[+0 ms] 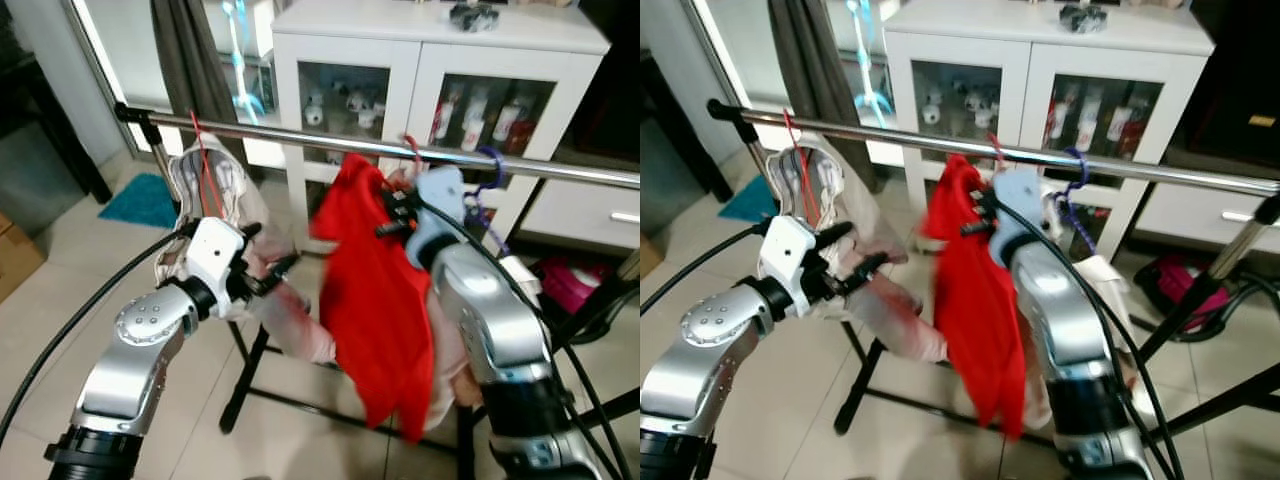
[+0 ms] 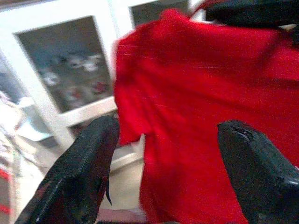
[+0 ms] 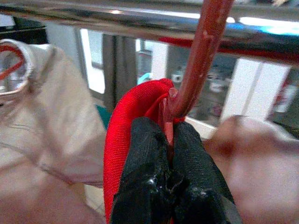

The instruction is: Hang hanger

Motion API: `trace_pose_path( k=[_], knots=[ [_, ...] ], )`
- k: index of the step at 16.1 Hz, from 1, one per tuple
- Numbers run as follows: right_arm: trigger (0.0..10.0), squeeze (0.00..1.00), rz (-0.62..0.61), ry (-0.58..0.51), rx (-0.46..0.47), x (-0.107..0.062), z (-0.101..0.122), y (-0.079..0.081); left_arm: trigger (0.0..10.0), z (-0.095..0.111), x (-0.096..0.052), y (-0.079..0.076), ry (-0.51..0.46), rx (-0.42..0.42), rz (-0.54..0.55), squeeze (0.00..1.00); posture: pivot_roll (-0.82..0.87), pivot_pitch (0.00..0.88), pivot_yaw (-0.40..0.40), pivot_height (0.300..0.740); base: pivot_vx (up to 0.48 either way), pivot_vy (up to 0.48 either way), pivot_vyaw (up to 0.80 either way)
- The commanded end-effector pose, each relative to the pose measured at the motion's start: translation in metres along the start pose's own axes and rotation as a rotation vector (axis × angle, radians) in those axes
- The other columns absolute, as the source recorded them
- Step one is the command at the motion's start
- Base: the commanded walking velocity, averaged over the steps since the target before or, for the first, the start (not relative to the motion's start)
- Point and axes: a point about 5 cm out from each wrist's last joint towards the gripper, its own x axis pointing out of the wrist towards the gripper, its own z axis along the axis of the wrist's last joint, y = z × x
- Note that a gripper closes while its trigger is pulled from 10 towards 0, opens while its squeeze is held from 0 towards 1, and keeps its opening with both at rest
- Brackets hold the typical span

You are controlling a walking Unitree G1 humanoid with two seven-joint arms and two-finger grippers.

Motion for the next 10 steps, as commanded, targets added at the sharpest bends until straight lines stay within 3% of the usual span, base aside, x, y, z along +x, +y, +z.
trace_pose_path(
  k=[1,4,7,10],
  knots=[
    [10.0,0.00,0.007,0.008,-0.014,0.003,0.003,0.002,10.0,0.007,0.000,0.000,-0.021,0.031,-0.044,0.00,-0.07,0.000,0.092,0.740,0.000,0.000,0.00],
    [10.0,0.00,0.002,0.014,-0.013,0.010,0.007,0.001,10.0,0.009,0.002,0.000,-0.033,0.038,-0.082,0.00,-0.06,0.000,0.095,0.740,0.000,0.000,0.00],
    [10.0,0.00,0.005,0.066,-0.037,0.029,0.008,-0.001,10.0,0.018,-0.001,-0.006,-0.106,-0.020,-0.178,0.00,-0.06,0.000,0.085,0.740,0.000,0.000,0.00],
    [10.0,0.00,-0.045,0.129,-0.012,0.048,0.006,-0.011,10.0,0.019,-0.006,-0.003,-0.118,-0.040,-0.170,0.00,-0.05,0.000,0.068,0.740,0.000,0.000,0.00]
  ],
)
